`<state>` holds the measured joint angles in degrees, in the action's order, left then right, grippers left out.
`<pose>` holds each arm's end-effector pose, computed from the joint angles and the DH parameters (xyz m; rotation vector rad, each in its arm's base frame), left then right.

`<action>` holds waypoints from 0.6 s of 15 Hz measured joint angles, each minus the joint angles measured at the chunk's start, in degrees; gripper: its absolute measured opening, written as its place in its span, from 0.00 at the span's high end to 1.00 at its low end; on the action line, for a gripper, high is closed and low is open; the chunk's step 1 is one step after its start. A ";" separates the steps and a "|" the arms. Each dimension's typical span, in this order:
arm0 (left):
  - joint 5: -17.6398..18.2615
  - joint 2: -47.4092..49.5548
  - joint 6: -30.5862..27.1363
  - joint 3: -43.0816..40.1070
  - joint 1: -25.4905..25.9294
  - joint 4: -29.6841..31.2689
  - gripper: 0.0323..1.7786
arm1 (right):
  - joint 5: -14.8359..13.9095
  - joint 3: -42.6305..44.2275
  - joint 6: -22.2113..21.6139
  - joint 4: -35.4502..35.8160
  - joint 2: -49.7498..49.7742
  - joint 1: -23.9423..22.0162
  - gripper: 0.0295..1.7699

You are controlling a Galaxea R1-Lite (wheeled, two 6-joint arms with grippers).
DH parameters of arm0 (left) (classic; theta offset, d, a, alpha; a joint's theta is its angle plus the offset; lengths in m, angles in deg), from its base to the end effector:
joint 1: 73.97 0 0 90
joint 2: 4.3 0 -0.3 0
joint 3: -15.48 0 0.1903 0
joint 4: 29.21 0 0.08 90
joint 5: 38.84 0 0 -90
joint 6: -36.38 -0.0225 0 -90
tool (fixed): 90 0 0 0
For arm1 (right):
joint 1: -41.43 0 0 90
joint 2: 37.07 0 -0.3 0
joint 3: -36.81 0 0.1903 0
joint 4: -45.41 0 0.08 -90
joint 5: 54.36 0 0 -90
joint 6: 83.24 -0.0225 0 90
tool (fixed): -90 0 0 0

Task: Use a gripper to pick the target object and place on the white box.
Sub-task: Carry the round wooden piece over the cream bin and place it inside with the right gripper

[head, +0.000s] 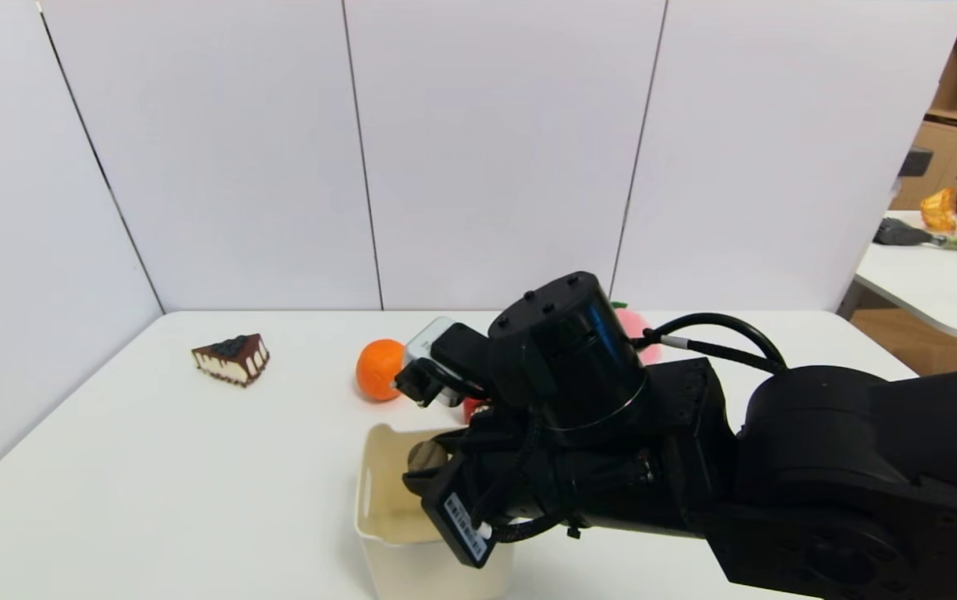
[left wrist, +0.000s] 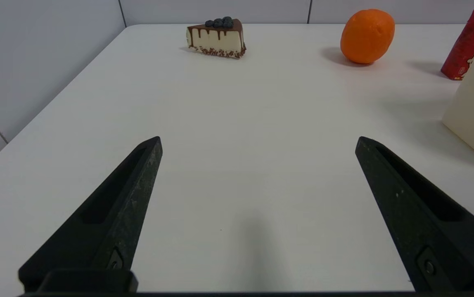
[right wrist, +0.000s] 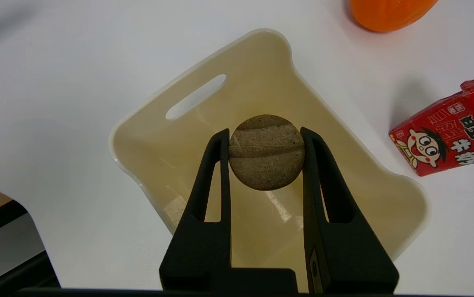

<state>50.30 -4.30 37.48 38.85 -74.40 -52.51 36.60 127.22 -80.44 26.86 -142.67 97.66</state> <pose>-0.0228 0.0005 0.0756 -0.0192 -0.0013 0.0075 0.1940 0.2908 0.1822 -0.3283 0.5203 0.9824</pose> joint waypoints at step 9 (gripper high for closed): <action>0.00 0.00 0.02 0.00 0.00 0.00 0.05 | -0.12 0.10 0.50 0.09 -2.80 -0.41 0.68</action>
<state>50.30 -4.30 37.51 38.85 -74.40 -52.51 36.48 127.31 -79.94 26.94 -145.47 97.24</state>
